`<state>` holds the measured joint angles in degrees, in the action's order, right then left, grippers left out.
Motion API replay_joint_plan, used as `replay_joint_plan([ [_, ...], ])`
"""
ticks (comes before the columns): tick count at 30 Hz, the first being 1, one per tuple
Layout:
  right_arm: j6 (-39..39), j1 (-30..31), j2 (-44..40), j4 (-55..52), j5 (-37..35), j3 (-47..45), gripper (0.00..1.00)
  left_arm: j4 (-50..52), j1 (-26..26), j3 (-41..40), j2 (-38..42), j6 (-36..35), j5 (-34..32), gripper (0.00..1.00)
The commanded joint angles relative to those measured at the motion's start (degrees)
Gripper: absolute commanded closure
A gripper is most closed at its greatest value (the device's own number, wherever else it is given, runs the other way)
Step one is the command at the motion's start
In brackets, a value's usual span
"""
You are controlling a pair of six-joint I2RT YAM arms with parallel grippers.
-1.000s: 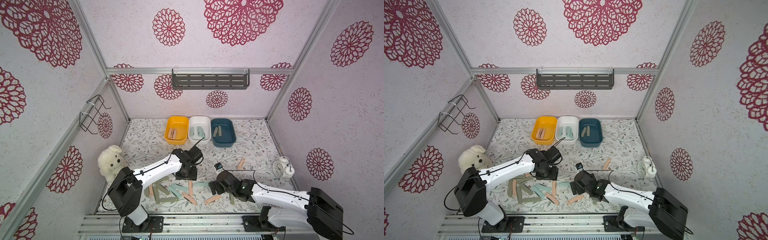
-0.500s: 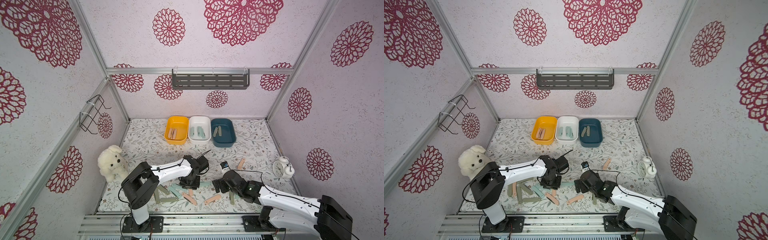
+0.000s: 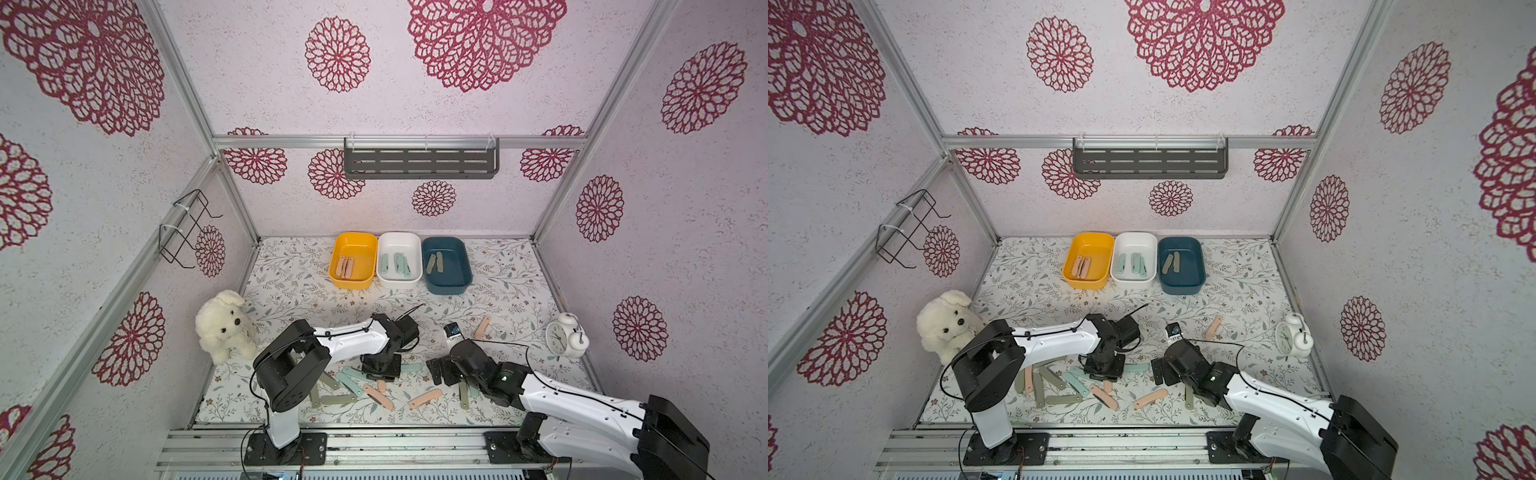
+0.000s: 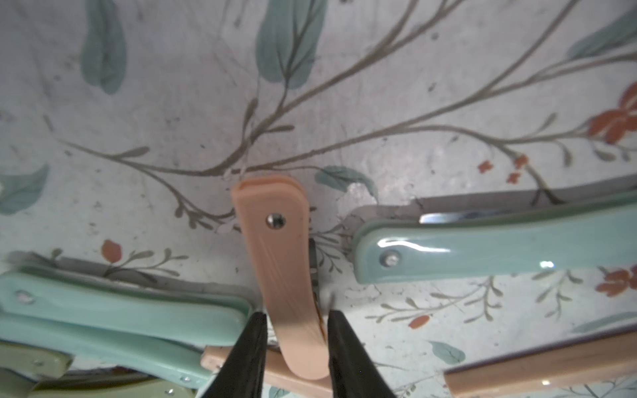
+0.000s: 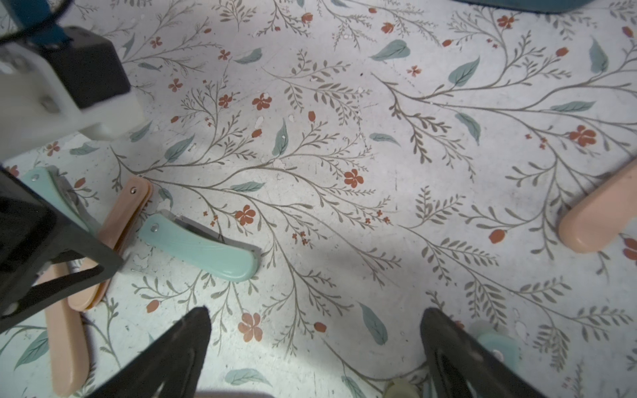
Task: Place the fruit knives into the storage box by color
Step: Pick up the fruit knife from the center of the board.
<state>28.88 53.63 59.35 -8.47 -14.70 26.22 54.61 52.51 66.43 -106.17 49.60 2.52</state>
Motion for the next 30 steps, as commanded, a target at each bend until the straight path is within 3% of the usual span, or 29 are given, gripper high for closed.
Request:
replay_joint_plan([
  [1, -1.0, -0.6, -1.3, -0.3, 0.2, -0.1, 0.01, -1.0, 0.7, -1.1, -1.0, -0.1, 0.2, 0.69],
  [14, -2.2, -1.7, 0.2, 0.0, 0.6, 1.7, 0.01, -0.9, -0.2, 0.2, -1.6, -1.6, -1.3, 0.82],
  [30, -4.2, -6.3, 6.7, 2.6, 2.7, 8.2, 0.01, 1.9, -10.7, 10.1, -2.2, -8.9, -5.8, 0.90],
])
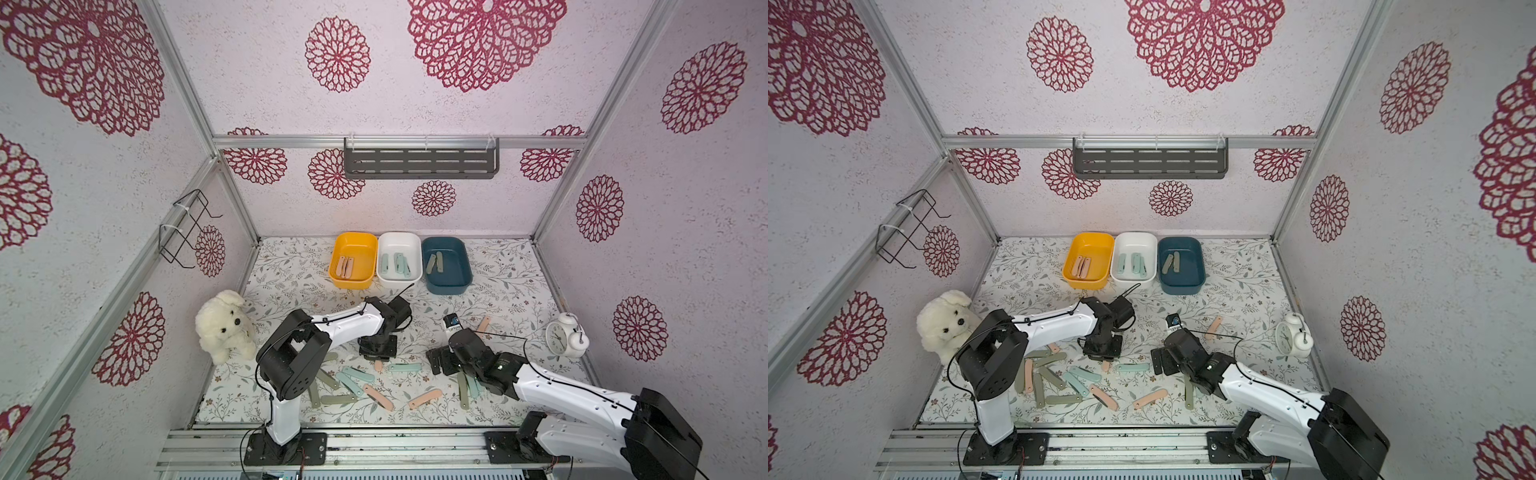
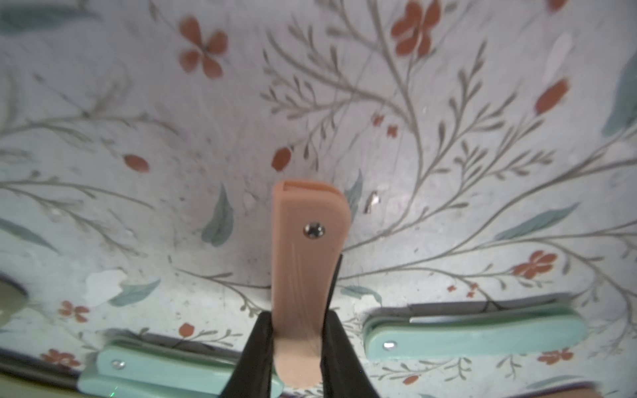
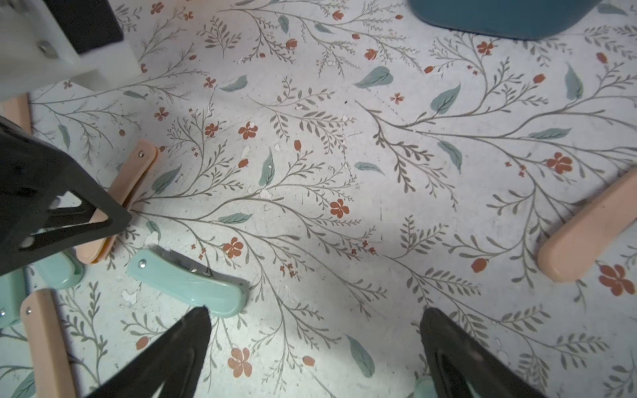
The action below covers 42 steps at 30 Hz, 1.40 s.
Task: Place the fruit knives into the storage box by color
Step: Pick up the fruit knife from the center of the board, then place the fruit knife in the storage box.
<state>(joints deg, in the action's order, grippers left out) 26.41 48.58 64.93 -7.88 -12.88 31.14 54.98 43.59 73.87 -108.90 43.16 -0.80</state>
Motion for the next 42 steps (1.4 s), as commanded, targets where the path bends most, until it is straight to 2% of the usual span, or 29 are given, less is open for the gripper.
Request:
replay_joint_plan([
  [1, -1.9, -1.6, 1.9, 2.4, 1.2, 4.1, 0.01, 2.1, -2.5, 3.4, 0.6, -2.8, -3.1, 0.90],
  [8, -3.8, -4.1, 9.3, 5.4, 4.8, 11.0, 0.01, 4.3, -8.9, 8.8, 0.9, -6.0, -4.5, 0.92],
  [14, -5.8, -5.6, 16.9, 6.7, 9.6, 17.6, 0.01, 10.2, -14.6, 21.5, -1.3, -10.8, -8.7, 0.93],
  [19, -8.1, -7.1, 22.7, 5.8, 10.8, 24.5, 0.01, 12.6, -19.8, 30.1, -3.0, -13.6, -9.6, 0.93],
  [28, -8.0, -11.9, 28.6, 5.7, 13.8, 31.3, 0.01, 20.6, -28.4, 53.5, -18.9, -18.2, -7.5, 0.93],
  [34, -8.3, -15.9, 31.3, 4.8, 16.4, 33.1, 0.01, 23.8, -31.6, 74.6, -33.2, -19.8, -2.4, 0.91],
  [38, -8.0, -18.3, 31.0, 3.5, 17.3, 33.3, 0.01, 19.1, -32.3, 76.3, -37.0, -20.4, 1.0, 0.87],
  [42, -7.8, -20.6, 29.6, 3.1, 17.9, 32.1, 0.01, 15.3, -32.3, 75.5, -38.9, -21.6, 0.3, 0.85],
])
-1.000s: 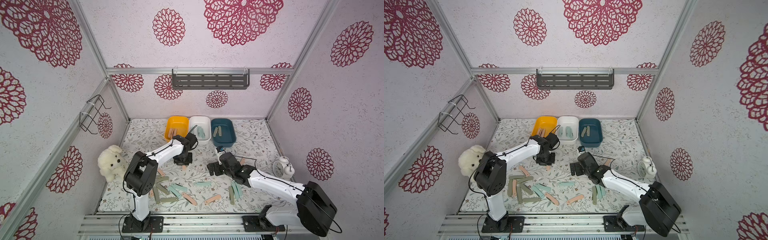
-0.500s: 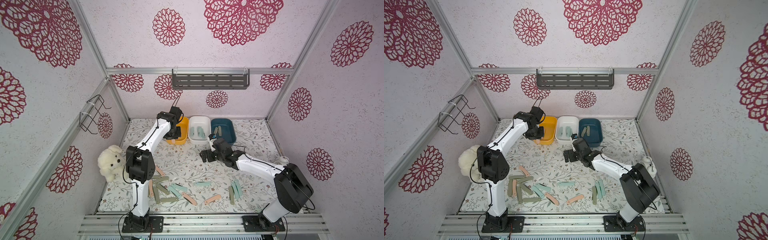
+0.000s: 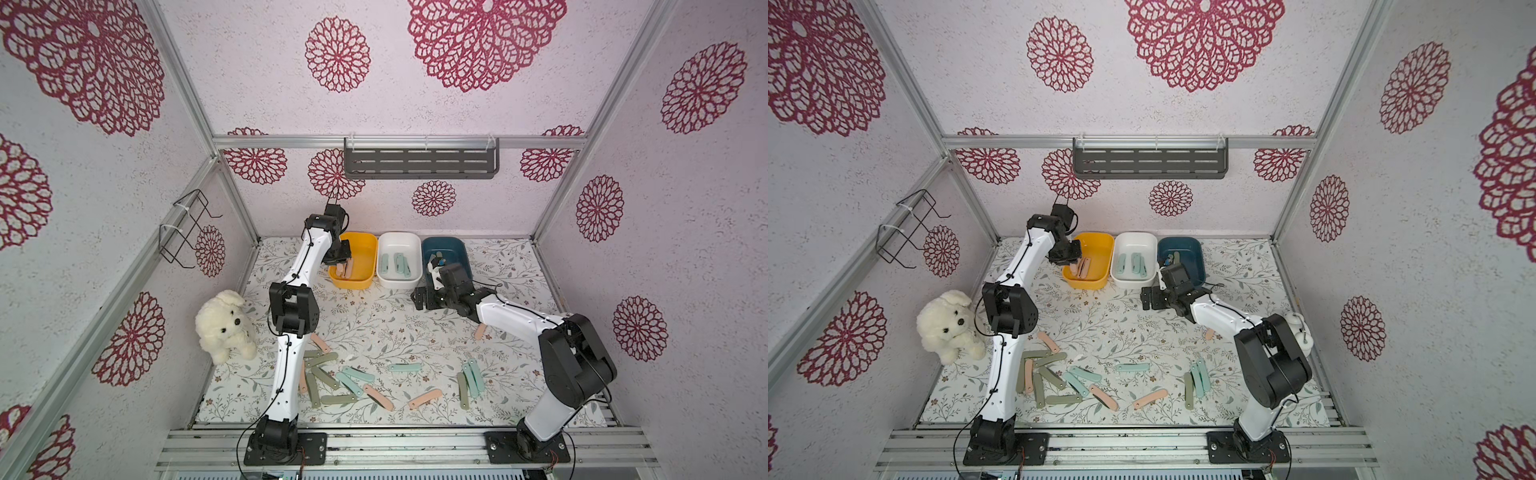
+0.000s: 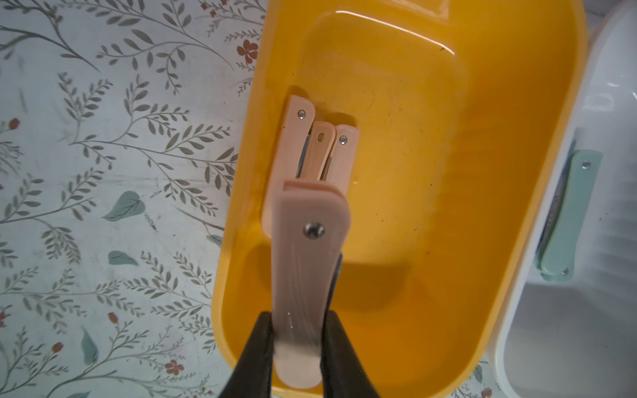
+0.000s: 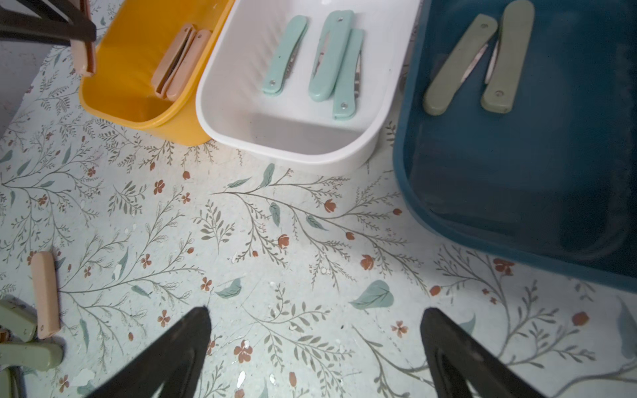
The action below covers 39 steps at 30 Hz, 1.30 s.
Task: Place the fruit knives into the storage box by color
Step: Place the fruit knife in the storage box, then move the fruit knife to the center of the board.
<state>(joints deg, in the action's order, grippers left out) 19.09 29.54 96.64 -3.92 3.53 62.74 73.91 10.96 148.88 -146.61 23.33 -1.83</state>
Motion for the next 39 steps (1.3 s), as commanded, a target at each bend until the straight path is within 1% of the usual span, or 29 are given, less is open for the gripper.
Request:
replay_joint_plan([
  [1, -0.4, -1.9, -2.4, -1.0, 1.5, 0.1, 0.01, -4.5, 0.3, 0.2, -1.5, -1.8, 1.2, 0.85],
  [6, 1.2, -3.7, -4.1, -1.1, 1.0, -2.0, 0.01, -6.9, 0.3, -1.4, -3.2, -2.6, 0.8, 0.85],
  [11, 3.4, -5.8, -5.7, -2.1, -0.1, -3.9, 0.01, -7.2, 0.3, -1.5, -4.1, -3.4, -0.4, 0.77],
  [13, 4.0, -6.3, -6.5, -2.7, -0.9, -4.6, 0.01, -7.3, 0.3, -1.5, -4.1, -3.5, -0.5, 0.72],
  [17, 5.8, -7.4, -8.5, -7.0, -4.7, -5.7, 0.01, -7.2, 0.4, -1.5, -2.5, -3.0, 0.2, 0.58],
  [19, 7.4, -8.4, -9.9, -9.5, -6.6, -6.9, 0.01, -7.3, 0.7, -2.4, -0.3, -2.3, 1.0, 0.48],
  [24, 11.1, -12.1, -13.6, -13.6, -10.1, -10.3, 0.01, -9.8, 1.7, -8.4, 7.6, -0.3, 2.8, 0.19],
  [27, 13.7, -13.9, -13.9, -16.4, -13.4, -11.2, 0.01, -9.9, 2.5, -11.1, 11.6, 0.6, 3.6, 0.04],
  [28, 14.6, -14.5, -13.7, -17.6, -13.9, -11.0, 0.01, -9.8, 2.8, -12.2, 12.8, 0.7, 3.7, 0.01],
  [29, 15.3, -14.8, -13.3, -18.7, -14.6, -10.7, 0.01, -9.7, 3.2, -13.5, 14.1, 0.8, 3.8, 0.03],
  [31, 16.8, -15.0, -12.6, -20.6, -15.7, -10.4, 0.01, -9.9, 4.0, -16.3, 16.6, 1.1, 3.9, 0.03],
  [35, 17.5, -15.4, -11.0, -21.2, -14.5, -11.0, 0.01, -11.7, 6.0, -22.9, 20.9, 1.4, 4.8, 0.03],
  [37, 17.2, -15.4, -10.0, -20.7, -13.9, -11.3, 0.06, -12.5, 6.7, -25.5, 22.1, 1.5, 4.8, 0.03],
  [39, 16.8, -15.4, -9.4, -19.8, -13.3, -11.7, 0.13, -13.1, 7.1, -27.5, 22.7, 1.7, 5.1, 0.03],
])
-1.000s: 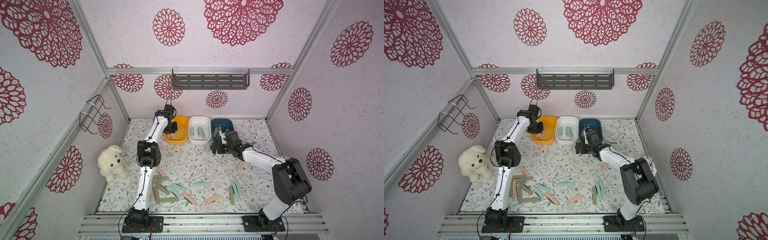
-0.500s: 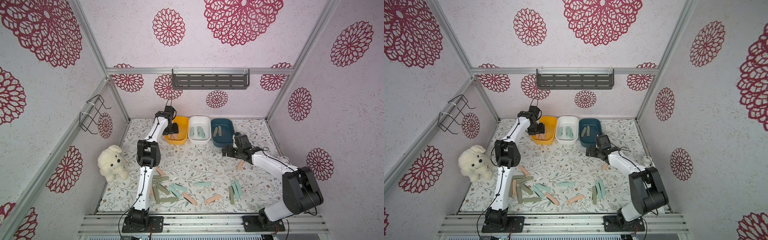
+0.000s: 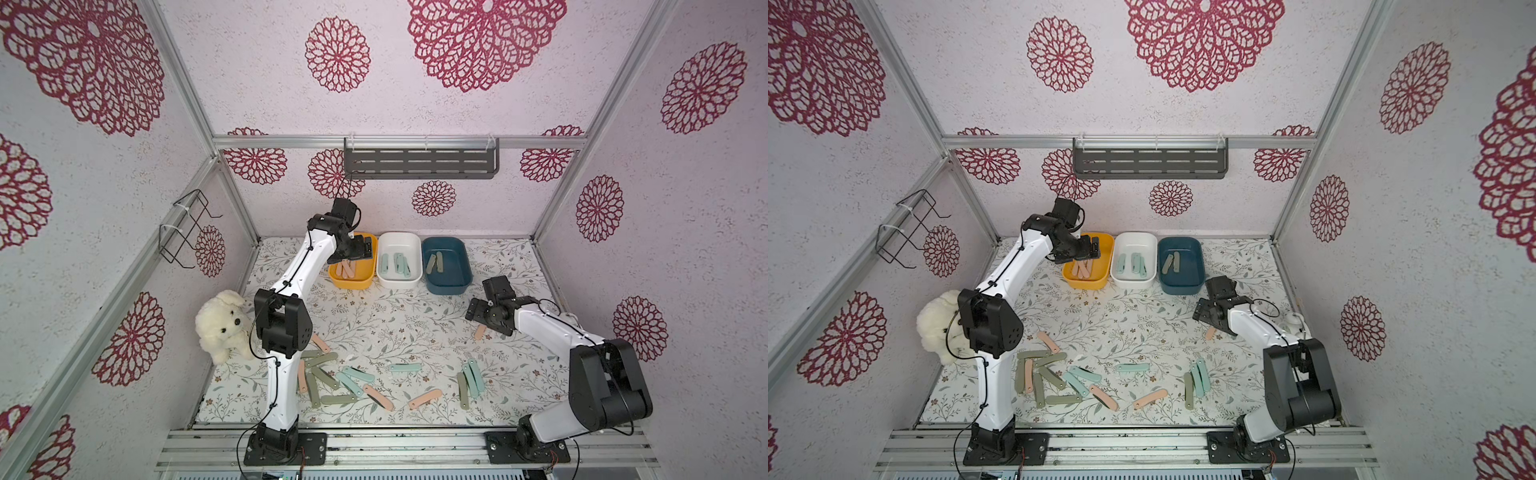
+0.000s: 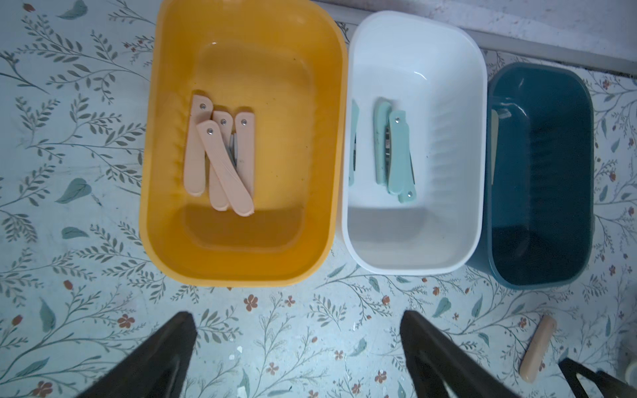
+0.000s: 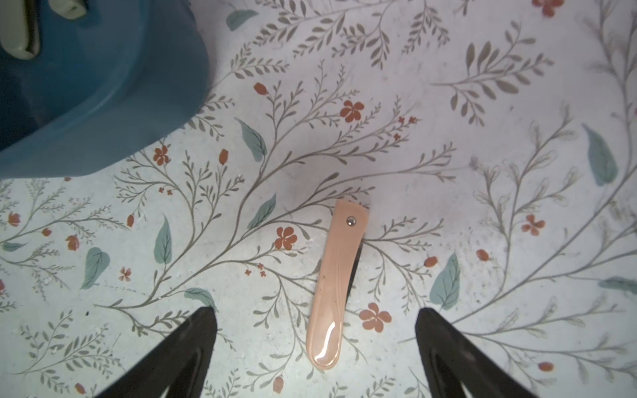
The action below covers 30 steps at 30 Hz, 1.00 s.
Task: Place the fruit knives into the storage box by color
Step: Move the fruit knife to the center of the board.
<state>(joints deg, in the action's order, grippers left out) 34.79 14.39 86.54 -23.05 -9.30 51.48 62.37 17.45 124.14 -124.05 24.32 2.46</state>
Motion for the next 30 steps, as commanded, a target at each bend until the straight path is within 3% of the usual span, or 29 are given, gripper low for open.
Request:
replay_joint_plan([
  [1, 1.0, -0.2, 1.1, -0.3, 0.1, -0.7, 0.18, -1.7, 0.8, -3.5, 0.4, 0.9, 1.0, 0.03],
  [5, 1.3, -0.2, 2.1, -0.2, 0.2, -1.9, 0.32, -2.5, 0.8, -6.2, 1.4, 1.2, 1.8, 0.03],
  [13, 1.2, -0.2, 5.4, 2.0, 0.7, -1.9, 0.47, -4.1, 0.8, -9.6, 3.3, 0.9, 1.5, 0.03],
  [30, 1.1, -0.2, 8.3, 5.8, 4.3, -3.1, 0.72, -4.2, 0.1, -10.3, 4.0, -0.2, 0.3, 0.03],
])
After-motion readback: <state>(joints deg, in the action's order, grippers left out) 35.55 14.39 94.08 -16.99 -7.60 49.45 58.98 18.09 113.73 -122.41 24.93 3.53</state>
